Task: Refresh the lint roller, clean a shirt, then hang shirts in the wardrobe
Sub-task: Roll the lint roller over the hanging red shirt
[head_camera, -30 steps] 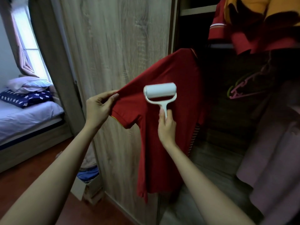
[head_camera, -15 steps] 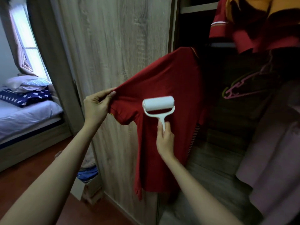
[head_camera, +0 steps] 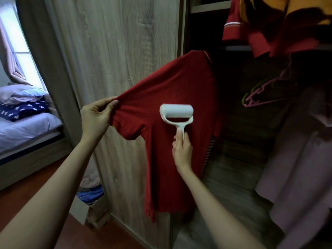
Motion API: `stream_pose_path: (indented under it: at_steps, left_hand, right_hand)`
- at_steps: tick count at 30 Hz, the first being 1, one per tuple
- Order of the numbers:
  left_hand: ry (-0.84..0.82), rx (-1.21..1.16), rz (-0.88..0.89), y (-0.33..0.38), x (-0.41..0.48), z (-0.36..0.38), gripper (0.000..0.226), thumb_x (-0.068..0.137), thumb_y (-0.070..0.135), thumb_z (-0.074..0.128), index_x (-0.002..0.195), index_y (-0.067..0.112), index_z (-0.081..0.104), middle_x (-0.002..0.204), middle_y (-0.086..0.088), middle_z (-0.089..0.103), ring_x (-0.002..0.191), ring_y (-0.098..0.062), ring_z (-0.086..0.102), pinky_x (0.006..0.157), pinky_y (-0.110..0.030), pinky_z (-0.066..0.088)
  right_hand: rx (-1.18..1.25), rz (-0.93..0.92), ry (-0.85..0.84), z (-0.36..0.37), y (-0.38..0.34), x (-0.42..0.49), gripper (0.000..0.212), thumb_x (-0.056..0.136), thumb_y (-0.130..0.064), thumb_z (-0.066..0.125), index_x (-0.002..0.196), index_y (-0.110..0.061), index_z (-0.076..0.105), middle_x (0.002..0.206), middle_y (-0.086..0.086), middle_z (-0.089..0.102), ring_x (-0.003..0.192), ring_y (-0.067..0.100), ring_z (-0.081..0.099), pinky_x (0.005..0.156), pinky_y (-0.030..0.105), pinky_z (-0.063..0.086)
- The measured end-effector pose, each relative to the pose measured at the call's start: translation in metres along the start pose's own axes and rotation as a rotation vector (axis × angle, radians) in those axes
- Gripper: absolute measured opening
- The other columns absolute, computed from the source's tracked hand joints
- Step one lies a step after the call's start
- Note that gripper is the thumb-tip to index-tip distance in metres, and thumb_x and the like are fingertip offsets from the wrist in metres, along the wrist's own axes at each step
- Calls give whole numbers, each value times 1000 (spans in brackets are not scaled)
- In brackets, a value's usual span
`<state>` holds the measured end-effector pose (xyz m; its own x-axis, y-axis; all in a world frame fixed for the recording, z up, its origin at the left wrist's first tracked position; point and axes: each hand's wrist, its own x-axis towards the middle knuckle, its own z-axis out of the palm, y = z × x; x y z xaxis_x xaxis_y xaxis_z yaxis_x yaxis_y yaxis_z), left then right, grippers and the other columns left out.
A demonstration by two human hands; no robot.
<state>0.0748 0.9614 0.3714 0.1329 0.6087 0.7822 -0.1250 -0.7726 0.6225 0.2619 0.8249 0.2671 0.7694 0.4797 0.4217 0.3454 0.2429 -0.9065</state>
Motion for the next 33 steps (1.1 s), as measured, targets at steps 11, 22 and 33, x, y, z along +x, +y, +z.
stream_pose_path:
  at_steps: [11,22,33]
  left_hand:
    - [24,54,-9,-2,2,0,18,88,23,68,104,16,72,92,17,72,81,6,64,81,-23,52]
    - [55,71,-31,-5,1,2,17,88,23,68,103,18,72,90,17,73,80,7,64,82,-23,53]
    - [69,118,-20,-4,0,6,17,89,20,66,103,12,71,87,21,72,77,13,60,78,-15,50]
  right_hand:
    - [169,237,-13,-29,-57,85,50,97,-53,31,77,-12,50,48,2,41,31,13,37,34,17,28]
    - [92,229,51,-37,-33,111,50,97,-54,30,80,-12,51,49,1,45,33,12,40,34,19,32]
    - [255,504,18,-39,31,102,49,97,-53,32,72,-13,47,48,2,41,27,10,36,36,14,28]
